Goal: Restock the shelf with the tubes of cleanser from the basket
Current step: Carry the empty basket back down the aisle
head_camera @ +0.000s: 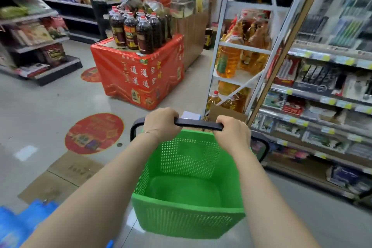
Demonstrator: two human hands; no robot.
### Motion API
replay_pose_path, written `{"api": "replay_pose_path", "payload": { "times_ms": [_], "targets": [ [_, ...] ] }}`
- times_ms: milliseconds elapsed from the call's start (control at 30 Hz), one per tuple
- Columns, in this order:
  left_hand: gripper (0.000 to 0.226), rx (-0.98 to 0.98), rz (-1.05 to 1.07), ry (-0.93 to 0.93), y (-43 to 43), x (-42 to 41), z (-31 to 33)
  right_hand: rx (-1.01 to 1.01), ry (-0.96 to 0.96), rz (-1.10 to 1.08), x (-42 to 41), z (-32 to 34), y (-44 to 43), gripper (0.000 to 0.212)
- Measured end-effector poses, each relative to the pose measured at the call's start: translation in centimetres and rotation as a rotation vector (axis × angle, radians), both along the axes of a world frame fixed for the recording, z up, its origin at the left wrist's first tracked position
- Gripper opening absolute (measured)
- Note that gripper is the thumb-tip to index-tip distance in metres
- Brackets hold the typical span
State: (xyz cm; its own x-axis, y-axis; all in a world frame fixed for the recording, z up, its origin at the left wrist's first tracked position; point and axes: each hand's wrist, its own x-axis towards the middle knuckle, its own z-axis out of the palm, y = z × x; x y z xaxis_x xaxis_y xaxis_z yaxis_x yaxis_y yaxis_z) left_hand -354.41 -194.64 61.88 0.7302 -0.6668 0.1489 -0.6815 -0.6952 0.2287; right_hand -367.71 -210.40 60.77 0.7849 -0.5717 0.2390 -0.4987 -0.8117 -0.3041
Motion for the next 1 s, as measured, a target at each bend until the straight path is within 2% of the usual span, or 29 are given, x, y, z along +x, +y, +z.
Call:
{"api": "replay_pose_path", "payload": {
  "times_ms": [200, 333, 433, 600, 867, 1000],
  "targets": [
    [0.025, -0.006, 0.126, -0.006, -1.7, 4.1, -0.7, 0.0, -0.003, 0.136, 6.3, -0.4, -3.4, 0.004],
    [0.01, -0.031, 0.213, -0.01, -0.7, 7.2, -1.8, -0.092, -0.01, 0.255, 11.1, -0.4, -3.7, 0.003],
    [0.011, -0.044, 0.299, -0.031, 0.7, 9.5, -2.4, -0.123, -0.019, 0.348, 14.9, 0.0, -2.8, 0.002],
    [0.009, -0.07, 0.455, -0.043, 3.1, 14.5, -2.0, -0.145, -0.029, 0.447, 22.1, 1.2, -1.0, 0.012],
    [0.025, -0.048, 0.629, -0.004, 7.9, 25.1, 0.0, -0.097, -0.035, 0.642, 36.9, 2.1, 2.8, 0.024],
    [0.033, -0.058, 0.679, 0.003, 10.3, 29.7, 0.4, -0.057, -0.008, 0.707, 42.5, 2.4, 5.1, 0.013]
  ]
}}
